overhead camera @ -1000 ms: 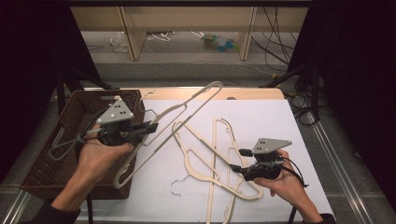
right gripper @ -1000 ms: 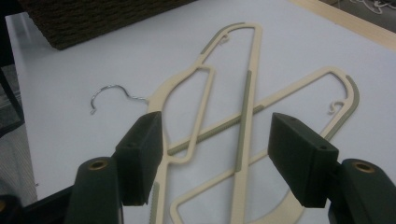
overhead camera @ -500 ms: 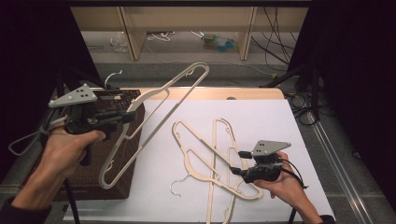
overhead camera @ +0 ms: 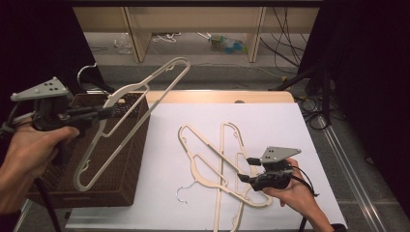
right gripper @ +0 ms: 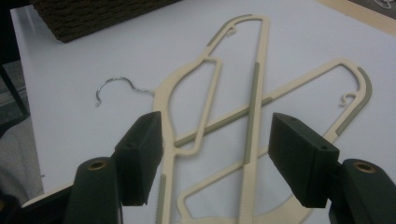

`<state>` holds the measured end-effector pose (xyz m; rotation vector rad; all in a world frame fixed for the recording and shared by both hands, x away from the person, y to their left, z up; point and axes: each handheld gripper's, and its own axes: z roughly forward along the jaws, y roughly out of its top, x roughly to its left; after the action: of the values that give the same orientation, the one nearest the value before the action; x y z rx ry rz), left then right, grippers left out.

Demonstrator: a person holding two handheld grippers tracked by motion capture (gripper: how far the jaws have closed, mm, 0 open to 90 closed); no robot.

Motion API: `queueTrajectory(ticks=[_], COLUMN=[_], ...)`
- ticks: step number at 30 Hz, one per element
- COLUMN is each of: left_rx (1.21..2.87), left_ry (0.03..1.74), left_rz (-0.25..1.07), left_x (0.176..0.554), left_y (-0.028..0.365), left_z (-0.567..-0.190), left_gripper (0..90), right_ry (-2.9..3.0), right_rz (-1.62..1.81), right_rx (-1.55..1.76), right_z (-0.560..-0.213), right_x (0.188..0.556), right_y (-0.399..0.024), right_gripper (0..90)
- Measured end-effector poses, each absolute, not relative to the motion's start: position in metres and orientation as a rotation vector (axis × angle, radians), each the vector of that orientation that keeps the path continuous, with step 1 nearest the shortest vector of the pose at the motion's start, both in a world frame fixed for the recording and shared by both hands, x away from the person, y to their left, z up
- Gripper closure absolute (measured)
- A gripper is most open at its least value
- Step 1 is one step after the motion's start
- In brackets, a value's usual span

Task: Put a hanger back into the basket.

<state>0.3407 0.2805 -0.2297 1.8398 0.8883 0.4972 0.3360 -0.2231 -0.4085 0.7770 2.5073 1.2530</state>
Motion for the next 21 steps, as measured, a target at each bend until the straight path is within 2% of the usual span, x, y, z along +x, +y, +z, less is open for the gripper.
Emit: queueTrajectory(ticks=[7, 21], left_rx=[1.81, 1.84], left_ry=[0.942, 1.003], left_rz=[0.508, 0.548], left_x=[0.355, 0.383], left_y=[0.316, 0.354], left_z=[-0.246, -0.264], left_gripper=[86.0, 86.0], right_ry=[2.476, 2.482], right_rz=[1.277, 1.28], right_rx=[0.799, 0.801], right_z=[-0.41, -0.414], right_x=[0.329, 0.324], right_y=[-0.223, -0.224], right_gripper=[29.7, 29.6])
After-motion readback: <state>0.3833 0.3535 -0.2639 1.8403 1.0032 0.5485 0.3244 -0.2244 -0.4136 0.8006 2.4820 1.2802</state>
